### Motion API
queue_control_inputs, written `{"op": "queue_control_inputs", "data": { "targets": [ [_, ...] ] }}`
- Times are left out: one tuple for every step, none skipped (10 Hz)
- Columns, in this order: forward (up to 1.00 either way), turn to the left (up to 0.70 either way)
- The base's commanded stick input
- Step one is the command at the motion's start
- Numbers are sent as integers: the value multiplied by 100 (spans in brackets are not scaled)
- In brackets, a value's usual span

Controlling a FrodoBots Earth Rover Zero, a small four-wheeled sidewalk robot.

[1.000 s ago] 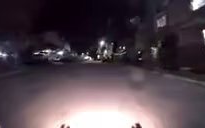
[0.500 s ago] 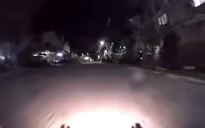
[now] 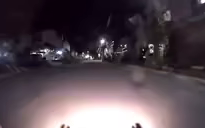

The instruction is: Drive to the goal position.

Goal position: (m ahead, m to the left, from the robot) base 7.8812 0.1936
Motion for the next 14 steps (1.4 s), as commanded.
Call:
{"op": "queue_control_inputs", "data": {
  "targets": [
    [70,0],
    [70,0],
    [70,0],
    [70,0],
    [70,0],
    [70,0],
    [70,0],
    [70,0],
    [70,0],
    [70,0],
    [70,0],
    [70,0],
    [70,0],
    [70,0]
  ]
}}
